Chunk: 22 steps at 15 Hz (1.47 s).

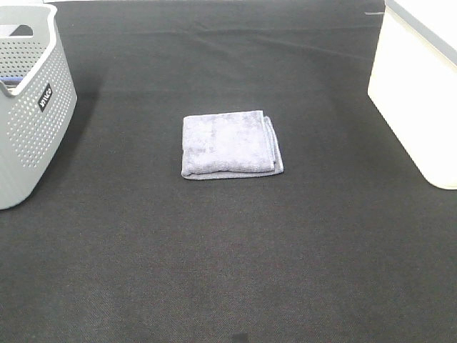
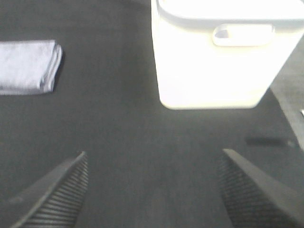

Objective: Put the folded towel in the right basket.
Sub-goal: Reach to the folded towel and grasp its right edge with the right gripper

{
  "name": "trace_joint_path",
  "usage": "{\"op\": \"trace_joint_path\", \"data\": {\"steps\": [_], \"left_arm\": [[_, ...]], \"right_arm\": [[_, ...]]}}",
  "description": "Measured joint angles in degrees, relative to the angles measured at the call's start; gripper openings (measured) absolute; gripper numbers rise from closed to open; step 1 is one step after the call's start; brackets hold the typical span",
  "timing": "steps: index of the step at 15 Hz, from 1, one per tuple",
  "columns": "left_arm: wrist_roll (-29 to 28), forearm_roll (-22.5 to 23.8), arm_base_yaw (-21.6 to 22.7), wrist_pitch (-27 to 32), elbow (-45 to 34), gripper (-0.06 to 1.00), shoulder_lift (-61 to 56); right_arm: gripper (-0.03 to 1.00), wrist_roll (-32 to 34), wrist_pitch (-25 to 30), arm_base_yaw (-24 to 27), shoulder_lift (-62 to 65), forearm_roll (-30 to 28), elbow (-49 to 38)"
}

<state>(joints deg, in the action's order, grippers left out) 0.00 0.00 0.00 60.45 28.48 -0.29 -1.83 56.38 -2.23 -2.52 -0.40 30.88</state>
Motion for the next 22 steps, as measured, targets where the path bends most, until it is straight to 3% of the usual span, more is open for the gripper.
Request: {"op": "trace_joint_path", "data": {"steps": [5,10,12,19,22], "left_arm": [[0.0,0.0,0.0,0.0,0.0,0.97,0.0],[0.0,0.0,0.0,0.0,0.0,0.97,0.0],[0.0,0.0,0.0,0.0,0.0,0.97,0.0],[0.0,0.0,0.0,0.0,0.0,0.97,0.0],[0.0,0.0,0.0,0.0,0.0,0.97,0.0]], "right_arm": [[0.72,0.0,-7.8,0.0,-14.6,1.0,6.6],[0.72,-3.4,-7.9,0.0,-38.0,6.7,19.7],[0.72,-6.1,-5.4,0.0,-48.2,7.9,27.5],[0.72,-7.1,11.9,0.0,-86.6,8.8,63.8],[0.72,-7.1,13.2,0.0,-100.0,12.1,79.1]]}}
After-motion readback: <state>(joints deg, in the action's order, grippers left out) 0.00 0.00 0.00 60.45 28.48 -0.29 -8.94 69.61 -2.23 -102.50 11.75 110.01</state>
